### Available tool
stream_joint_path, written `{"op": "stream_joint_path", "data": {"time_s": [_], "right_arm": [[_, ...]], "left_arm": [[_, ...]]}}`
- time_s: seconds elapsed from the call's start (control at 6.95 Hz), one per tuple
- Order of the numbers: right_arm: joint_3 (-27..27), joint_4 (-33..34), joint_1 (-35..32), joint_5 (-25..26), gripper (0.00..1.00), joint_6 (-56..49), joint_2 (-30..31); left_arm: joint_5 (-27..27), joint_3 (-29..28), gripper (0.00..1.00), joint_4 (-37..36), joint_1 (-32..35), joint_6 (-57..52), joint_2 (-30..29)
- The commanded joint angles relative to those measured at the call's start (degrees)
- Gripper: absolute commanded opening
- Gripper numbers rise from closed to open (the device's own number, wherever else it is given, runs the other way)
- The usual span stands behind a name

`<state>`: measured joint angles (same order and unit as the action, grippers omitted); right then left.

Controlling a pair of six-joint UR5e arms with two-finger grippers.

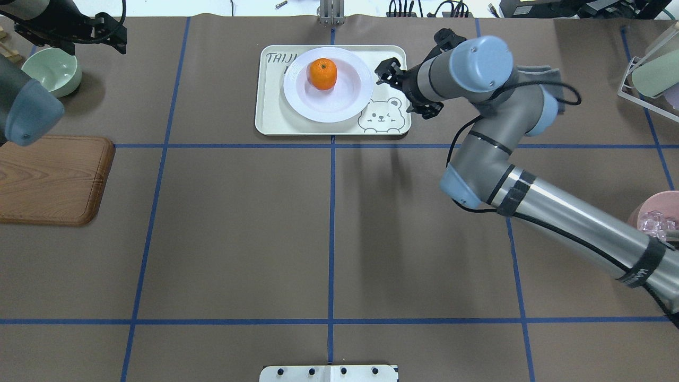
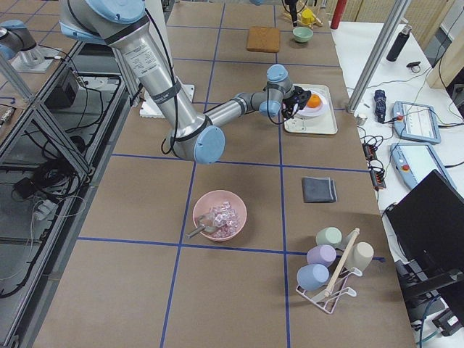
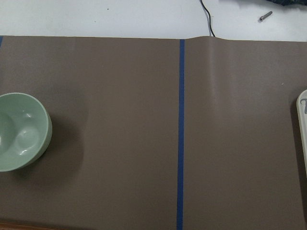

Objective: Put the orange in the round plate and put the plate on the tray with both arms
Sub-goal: 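Release the plate rim and raise the right gripper away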

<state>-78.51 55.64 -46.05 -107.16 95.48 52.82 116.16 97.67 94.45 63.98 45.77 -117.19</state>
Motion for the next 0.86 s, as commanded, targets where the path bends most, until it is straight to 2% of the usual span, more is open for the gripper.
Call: {"op": "stream_joint_path", "data": {"time_s": [0.0,0.14,0.29,0.43,0.58,0.72], "right_arm": [[-13.27,22.73,-10.84,-13.37,1.0,-27.66,7.35],[-19.51,34.42,-16.48,-15.95,1.0,-44.86,10.95],[-23.84,41.41,-20.62,-15.89,1.0,-61.91,17.16],[-23.71,41.66,-25.88,-15.89,1.0,-76.61,23.06],[-22.92,40.88,-32.2,-15.89,1.0,-87.2,28.68],[-21.18,40.69,-38.62,-16.85,1.0,-96.44,31.61]], "left_arm": [[0.03,2.85,0.99,0.73,0.0,-0.07,3.96],[0.03,4.79,0.99,0.82,0.26,-0.15,6.69],[0.03,5.33,0.99,1.09,0.62,-3.55,8.72],[1.34,5.34,0.99,1.09,2.71,-12.28,11.61],[7.01,5.16,0.99,0.57,6.82,-18.64,15.38],[12.37,4.99,0.99,1.0,9.64,-23.14,20.81]]}}
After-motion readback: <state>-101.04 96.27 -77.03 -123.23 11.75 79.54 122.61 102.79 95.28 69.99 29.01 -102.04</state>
